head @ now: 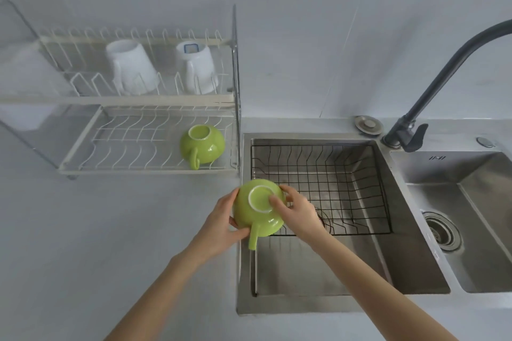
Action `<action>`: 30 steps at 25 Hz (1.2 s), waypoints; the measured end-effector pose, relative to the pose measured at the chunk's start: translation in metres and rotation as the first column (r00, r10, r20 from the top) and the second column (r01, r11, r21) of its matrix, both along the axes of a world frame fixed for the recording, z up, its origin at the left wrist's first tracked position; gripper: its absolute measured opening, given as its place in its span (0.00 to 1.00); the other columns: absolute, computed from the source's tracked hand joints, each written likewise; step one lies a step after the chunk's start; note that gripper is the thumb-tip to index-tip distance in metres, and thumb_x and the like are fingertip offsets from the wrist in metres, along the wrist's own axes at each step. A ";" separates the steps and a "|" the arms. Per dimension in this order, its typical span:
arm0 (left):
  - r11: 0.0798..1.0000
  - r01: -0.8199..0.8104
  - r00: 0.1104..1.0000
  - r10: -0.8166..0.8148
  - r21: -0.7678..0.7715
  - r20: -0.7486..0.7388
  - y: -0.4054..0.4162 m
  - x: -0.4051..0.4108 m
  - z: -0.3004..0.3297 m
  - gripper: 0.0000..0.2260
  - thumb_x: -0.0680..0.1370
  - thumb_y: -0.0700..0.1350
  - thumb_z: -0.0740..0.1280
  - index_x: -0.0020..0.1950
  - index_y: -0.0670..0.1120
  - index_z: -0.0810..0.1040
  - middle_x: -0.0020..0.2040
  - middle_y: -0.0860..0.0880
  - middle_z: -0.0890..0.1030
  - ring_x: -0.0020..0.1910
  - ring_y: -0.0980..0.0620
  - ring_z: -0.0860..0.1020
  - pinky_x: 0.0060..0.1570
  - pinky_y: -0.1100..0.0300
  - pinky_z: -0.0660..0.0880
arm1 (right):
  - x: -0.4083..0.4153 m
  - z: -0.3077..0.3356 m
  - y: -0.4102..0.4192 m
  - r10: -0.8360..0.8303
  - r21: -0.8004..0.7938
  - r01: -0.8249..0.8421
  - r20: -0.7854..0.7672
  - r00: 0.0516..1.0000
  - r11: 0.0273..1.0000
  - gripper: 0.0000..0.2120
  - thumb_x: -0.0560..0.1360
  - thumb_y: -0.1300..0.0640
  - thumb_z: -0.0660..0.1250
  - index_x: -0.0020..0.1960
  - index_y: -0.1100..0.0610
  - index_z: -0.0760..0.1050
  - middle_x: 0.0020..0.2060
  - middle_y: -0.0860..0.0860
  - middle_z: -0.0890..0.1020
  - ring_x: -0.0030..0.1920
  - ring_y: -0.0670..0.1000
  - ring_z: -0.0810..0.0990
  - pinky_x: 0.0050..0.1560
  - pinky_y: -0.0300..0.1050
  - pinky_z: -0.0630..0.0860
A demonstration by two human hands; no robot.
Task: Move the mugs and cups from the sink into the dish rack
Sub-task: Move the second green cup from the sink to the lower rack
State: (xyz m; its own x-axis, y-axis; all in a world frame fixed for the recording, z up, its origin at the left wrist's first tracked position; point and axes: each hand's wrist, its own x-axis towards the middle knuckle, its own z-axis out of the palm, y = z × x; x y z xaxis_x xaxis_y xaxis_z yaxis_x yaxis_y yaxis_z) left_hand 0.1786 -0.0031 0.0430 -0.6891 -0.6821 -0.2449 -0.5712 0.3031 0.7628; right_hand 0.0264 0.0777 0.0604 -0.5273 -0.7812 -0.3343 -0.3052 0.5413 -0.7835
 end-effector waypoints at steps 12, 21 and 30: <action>0.987 -0.080 0.997 0.078 -0.139 -0.020 -0.084 0.110 0.015 0.39 0.68 0.44 0.74 0.73 0.48 0.56 0.71 0.49 0.67 0.42 0.54 0.79 0.45 0.63 0.71 | 0.112 0.016 -0.083 0.130 -0.050 -0.133 -0.047 0.990 0.990 0.32 0.74 0.47 0.64 0.73 0.54 0.57 0.68 0.55 0.70 0.67 0.55 0.69 0.63 0.44 0.67; 0.975 -0.166 0.985 0.157 -0.146 -0.071 -0.160 0.153 0.019 0.39 0.68 0.47 0.74 0.73 0.49 0.57 0.69 0.49 0.69 0.48 0.50 0.78 0.50 0.59 0.72 | 0.154 0.035 -0.163 0.174 -0.074 -0.178 -0.064 0.983 0.981 0.31 0.76 0.48 0.63 0.74 0.55 0.56 0.69 0.56 0.70 0.69 0.55 0.67 0.65 0.45 0.66; 0.968 -0.170 0.985 0.174 -0.186 0.006 -0.231 0.145 0.012 0.38 0.68 0.50 0.74 0.73 0.47 0.58 0.66 0.45 0.73 0.58 0.45 0.74 0.52 0.57 0.67 | 0.152 0.027 -0.238 0.169 -0.013 -0.170 -0.034 0.985 0.985 0.30 0.77 0.47 0.61 0.74 0.55 0.55 0.69 0.56 0.69 0.68 0.56 0.68 0.61 0.43 0.67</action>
